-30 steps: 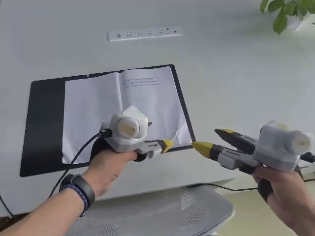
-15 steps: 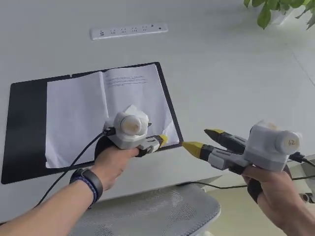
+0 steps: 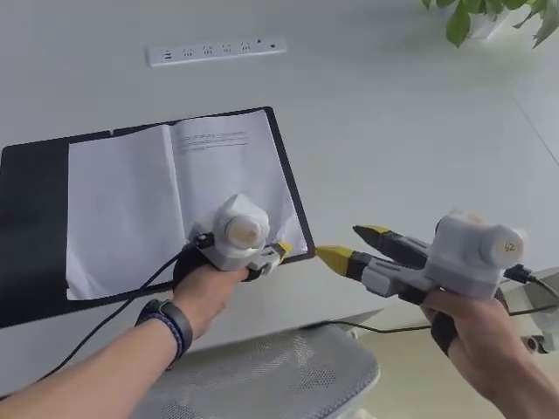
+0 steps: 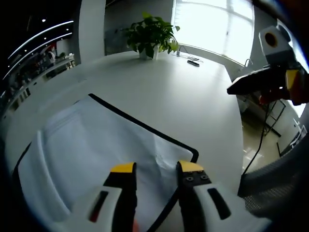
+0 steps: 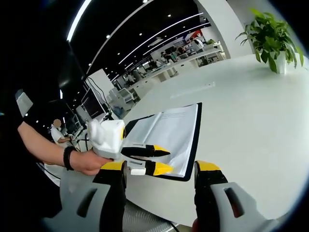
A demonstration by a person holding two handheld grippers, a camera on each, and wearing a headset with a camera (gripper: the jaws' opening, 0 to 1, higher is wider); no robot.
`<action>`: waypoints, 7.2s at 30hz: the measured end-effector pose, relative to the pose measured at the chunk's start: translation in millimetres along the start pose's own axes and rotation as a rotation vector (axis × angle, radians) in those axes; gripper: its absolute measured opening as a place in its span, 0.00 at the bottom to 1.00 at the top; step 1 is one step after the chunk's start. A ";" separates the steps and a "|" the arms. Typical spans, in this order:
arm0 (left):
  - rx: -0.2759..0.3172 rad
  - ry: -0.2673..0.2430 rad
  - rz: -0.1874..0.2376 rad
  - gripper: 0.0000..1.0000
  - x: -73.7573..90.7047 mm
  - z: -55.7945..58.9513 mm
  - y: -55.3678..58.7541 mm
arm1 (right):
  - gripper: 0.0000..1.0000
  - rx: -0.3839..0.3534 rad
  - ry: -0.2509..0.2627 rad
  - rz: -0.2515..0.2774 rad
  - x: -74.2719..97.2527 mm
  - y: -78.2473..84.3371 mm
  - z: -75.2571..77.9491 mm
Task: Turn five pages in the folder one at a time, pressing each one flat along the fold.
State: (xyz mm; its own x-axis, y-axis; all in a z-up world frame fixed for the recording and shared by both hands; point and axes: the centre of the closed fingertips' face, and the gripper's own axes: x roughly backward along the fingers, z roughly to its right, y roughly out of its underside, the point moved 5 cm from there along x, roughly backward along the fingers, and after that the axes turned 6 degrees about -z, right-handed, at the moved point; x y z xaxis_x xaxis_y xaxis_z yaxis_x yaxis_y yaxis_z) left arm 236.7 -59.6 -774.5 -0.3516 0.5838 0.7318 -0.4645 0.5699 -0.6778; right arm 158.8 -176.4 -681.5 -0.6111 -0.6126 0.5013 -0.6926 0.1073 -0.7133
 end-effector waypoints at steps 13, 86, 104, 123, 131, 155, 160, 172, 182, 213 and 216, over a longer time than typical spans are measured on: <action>-0.036 -0.040 0.006 0.23 -0.5 -0.7 0.5 | 0.54 -0.006 -0.012 -0.013 -6.4 5.0 -3.0; 0.010 -0.008 0.049 0.00 -5.2 -2.3 1.0 | 0.34 -0.136 -0.145 -0.112 -118.6 -4.0 24.0; 0.032 -0.001 0.046 0.00 -4.6 -0.5 0.0 | 0.00 -0.232 -0.101 -0.097 -123.2 -6.3 42.2; 0.038 0.064 0.017 0.21 12.4 0.0 -0.4 | 0.00 -0.296 -0.109 -0.080 -117.2 -9.4 41.6; 0.029 0.059 0.038 0.32 33.2 -2.9 -2.5 | 0.00 -0.307 -0.118 -0.063 -112.2 -13.7 39.4; 0.057 -0.036 0.111 0.45 100.8 -45.2 12.4 | 0.00 -0.251 -0.134 -0.041 -103.1 -32.2 15.4; 0.076 -0.068 0.122 0.46 118.8 -59.3 24.1 | 0.00 -0.237 -0.143 -0.026 -101.7 -37.4 8.8; 0.128 -0.141 0.166 0.52 168.6 -93.5 46.9 | 0.00 -0.222 -0.200 0.031 -100.2 -57.4 -17.8; 0.176 -0.193 0.188 0.58 206.5 -107.8 73.1 | 0.00 -0.126 -0.314 0.053 -114.4 -88.1 -68.9; 0.269 -0.301 0.219 0.62 275.2 -130.6 115.9 | 0.00 -0.049 -0.502 -0.095 -219.7 -84.9 -181.5; 0.273 -0.303 0.219 0.62 276.6 -131.5 118.4 | 0.00 -0.059 -0.503 -0.108 -229.2 -81.1 -184.4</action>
State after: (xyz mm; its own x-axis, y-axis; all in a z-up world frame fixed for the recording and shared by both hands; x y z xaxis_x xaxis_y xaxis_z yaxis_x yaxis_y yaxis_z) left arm 191.4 245.3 -661.7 -0.6681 0.4550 0.5887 -0.5358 0.2549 -0.8050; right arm 284.4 99.8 -648.2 -0.2848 -0.9219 0.2627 -0.7707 0.0573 -0.6346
